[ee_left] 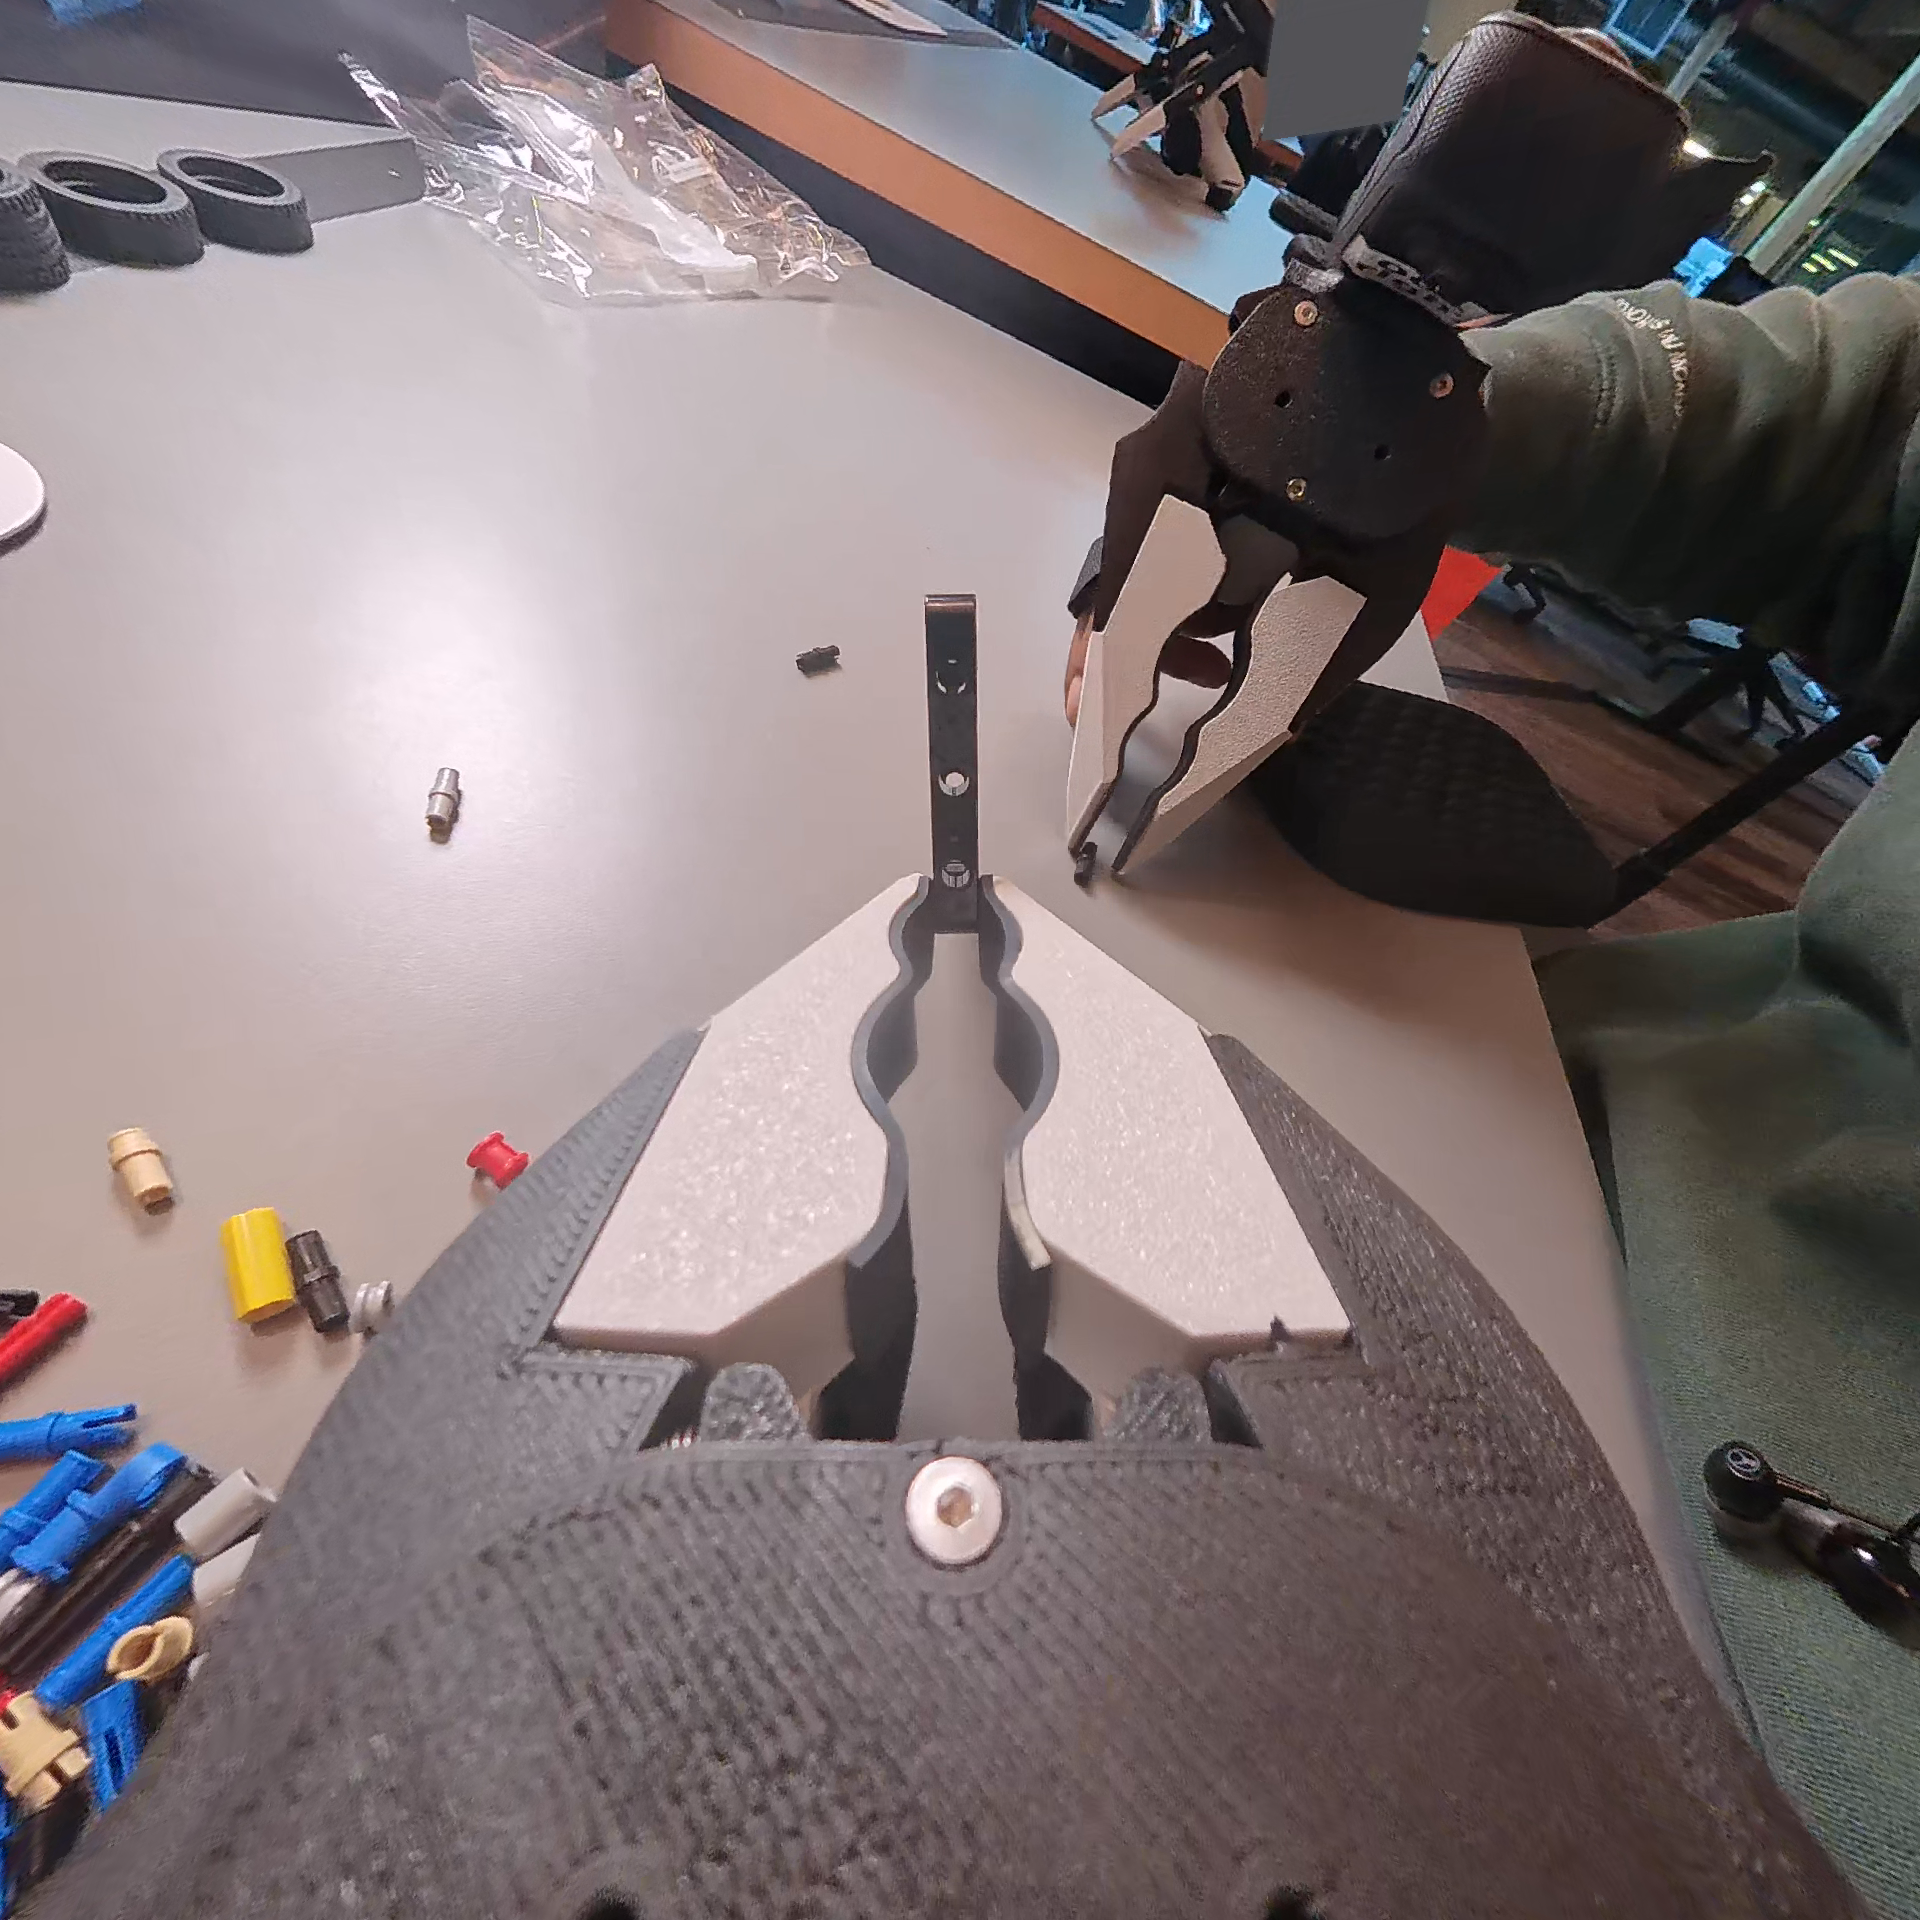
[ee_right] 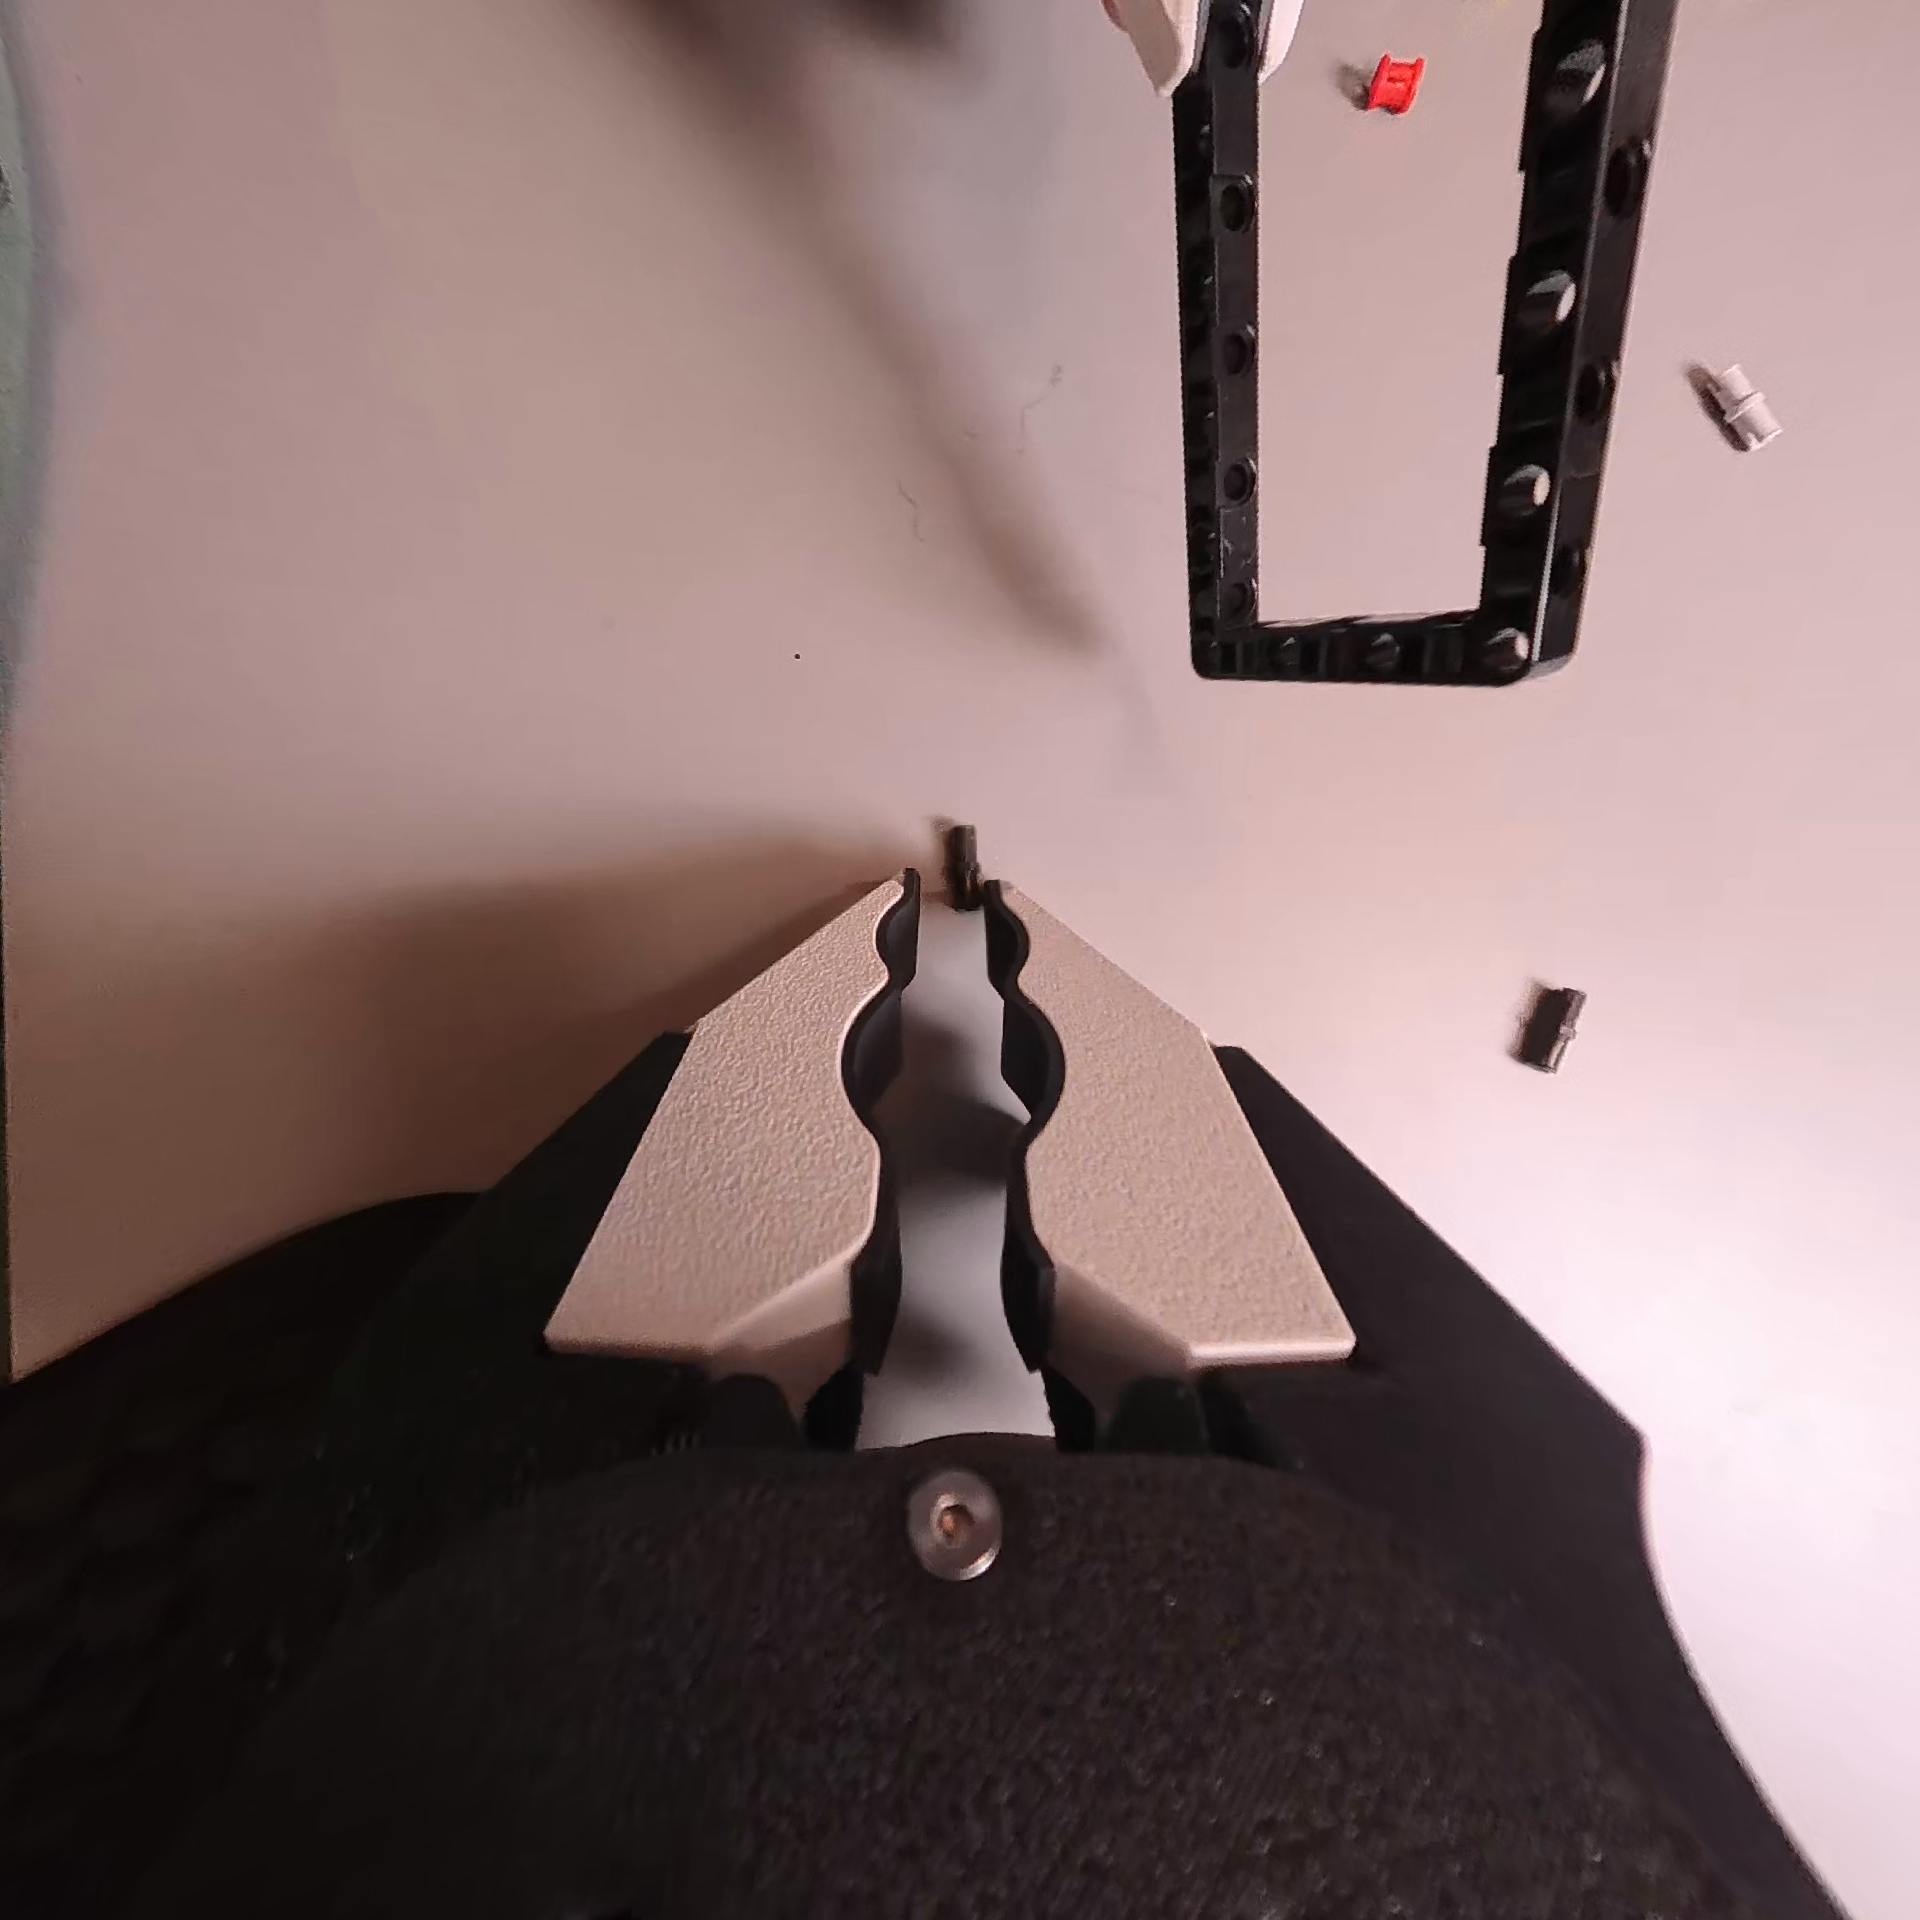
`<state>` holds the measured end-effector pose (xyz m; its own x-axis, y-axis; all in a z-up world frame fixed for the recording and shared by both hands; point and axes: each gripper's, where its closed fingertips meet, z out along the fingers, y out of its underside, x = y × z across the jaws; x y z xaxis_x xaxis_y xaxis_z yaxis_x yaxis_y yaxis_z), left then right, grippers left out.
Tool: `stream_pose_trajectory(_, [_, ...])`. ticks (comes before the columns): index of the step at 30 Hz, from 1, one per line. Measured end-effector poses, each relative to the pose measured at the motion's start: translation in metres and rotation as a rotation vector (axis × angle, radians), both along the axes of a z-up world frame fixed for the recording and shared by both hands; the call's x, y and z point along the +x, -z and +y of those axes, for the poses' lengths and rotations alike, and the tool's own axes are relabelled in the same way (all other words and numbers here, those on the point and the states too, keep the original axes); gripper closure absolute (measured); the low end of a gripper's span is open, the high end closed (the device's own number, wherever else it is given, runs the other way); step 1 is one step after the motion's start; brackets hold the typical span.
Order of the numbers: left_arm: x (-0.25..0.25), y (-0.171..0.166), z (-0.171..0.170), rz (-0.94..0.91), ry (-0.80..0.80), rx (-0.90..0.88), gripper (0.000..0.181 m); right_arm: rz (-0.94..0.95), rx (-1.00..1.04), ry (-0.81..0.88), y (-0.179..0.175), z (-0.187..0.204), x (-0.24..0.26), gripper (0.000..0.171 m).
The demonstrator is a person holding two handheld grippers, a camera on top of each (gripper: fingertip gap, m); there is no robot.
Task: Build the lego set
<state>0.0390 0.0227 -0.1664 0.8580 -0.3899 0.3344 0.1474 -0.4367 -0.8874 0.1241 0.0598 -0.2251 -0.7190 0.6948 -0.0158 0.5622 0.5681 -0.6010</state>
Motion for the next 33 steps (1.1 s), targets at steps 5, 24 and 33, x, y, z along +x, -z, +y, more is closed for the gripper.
stream_pose_trajectory(5, [0.0, 0.0, 0.0, -0.002, 0.005, 0.0, 0.176, 0.022, 0.007, 0.029, 0.0, 0.001, 0.001, 0.162])
stream_pose_trajectory(24, [0.008, 0.001, -0.002, -0.029, 0.036, -0.026, 0.176, 0.328, 0.222, -0.072, -0.053, -0.004, -0.016, 0.17])
stream_pose_trajectory(33, [0.029, -0.008, -0.009, -0.172, 0.128, -0.066, 0.176, 0.415, 0.56, -0.427, -0.087, -0.026, -0.035, 0.171])
